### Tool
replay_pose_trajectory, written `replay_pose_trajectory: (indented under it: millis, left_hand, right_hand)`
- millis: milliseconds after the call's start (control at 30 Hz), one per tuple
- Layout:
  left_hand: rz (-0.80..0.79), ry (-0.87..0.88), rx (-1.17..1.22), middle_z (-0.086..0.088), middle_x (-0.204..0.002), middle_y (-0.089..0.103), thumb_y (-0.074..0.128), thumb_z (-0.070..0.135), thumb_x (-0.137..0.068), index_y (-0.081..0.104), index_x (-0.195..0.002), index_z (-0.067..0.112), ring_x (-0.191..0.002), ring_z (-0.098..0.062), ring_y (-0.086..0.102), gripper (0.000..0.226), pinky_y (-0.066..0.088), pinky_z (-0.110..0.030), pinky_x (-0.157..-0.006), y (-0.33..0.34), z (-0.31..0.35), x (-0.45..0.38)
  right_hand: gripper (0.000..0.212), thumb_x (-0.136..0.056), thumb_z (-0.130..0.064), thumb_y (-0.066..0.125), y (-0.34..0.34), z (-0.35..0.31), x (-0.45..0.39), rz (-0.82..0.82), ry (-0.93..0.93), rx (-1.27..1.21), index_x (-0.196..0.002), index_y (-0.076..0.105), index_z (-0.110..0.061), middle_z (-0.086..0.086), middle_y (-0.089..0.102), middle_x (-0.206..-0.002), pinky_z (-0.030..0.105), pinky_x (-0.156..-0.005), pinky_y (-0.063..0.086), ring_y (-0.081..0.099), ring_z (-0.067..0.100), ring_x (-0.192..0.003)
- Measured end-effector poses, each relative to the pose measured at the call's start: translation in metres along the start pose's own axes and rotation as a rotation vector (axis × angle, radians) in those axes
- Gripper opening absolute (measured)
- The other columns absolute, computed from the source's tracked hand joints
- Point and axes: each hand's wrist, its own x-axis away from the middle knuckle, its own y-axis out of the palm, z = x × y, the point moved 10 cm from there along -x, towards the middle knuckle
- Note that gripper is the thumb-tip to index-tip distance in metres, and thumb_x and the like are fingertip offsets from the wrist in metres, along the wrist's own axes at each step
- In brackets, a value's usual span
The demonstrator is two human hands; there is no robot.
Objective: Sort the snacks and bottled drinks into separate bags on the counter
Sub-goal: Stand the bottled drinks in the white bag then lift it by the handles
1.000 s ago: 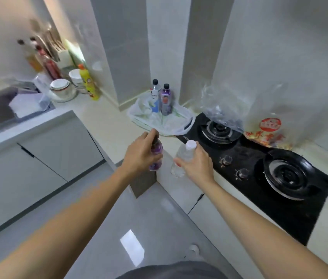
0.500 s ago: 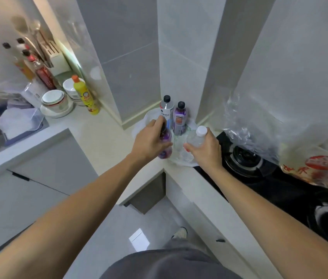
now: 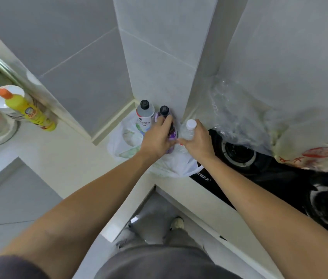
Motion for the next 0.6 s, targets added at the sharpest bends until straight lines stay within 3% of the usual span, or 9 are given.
replay_pose_trajectory:
  millis: [233, 433, 600]
  left_hand:
    - [-0.006, 0.006, -0.032, -0.006, -0.122, 0.041, 0.081, 0.037, -0.083, 0.039, -0.132, 0.018, -0.105, -0.029, 0.048, 0.067, 0.051, -0.041, -0.057, 0.016, -0.007, -0.01]
    - [-0.009, 0.018, -0.024, -0.005, -0.122, 0.039, 0.082, 0.021, -0.08, 0.042, -0.13, 0.016, -0.109, -0.026, 0.043, 0.064, 0.055, -0.043, -0.059, 0.012, -0.005, -0.01]
    - [-0.058, 0.062, -0.047, -0.005, -0.121, 0.041, 0.084, 0.022, -0.079, 0.043, -0.113, 0.015, -0.107, -0.025, 0.043, 0.054, 0.051, -0.041, -0.057, 0.016, 0.012, -0.013]
  right_hand:
    - [0.067, -0.071, -0.026, 0.095, 0.002, 0.0, -0.02, -0.058, -0.016, -0.007, -0.122, 0.053, -0.014, 0.002, 0.059, -0.116, 0.031, -0.087, 0.045, 0.058, 0.02, -0.105]
    - [0.064, -0.076, -0.021, 0.091, -0.002, -0.001, -0.023, -0.029, -0.014, 0.012, -0.125, 0.051, -0.012, 0.004, 0.057, -0.121, 0.036, -0.093, 0.048, 0.057, 0.022, -0.109]
    - [0.065, -0.076, -0.025, 0.091, -0.01, 0.008, -0.023, 0.017, 0.006, 0.05, -0.126, 0.051, -0.011, 0.004, 0.055, -0.122, 0.041, -0.093, 0.05, 0.058, 0.026, -0.111]
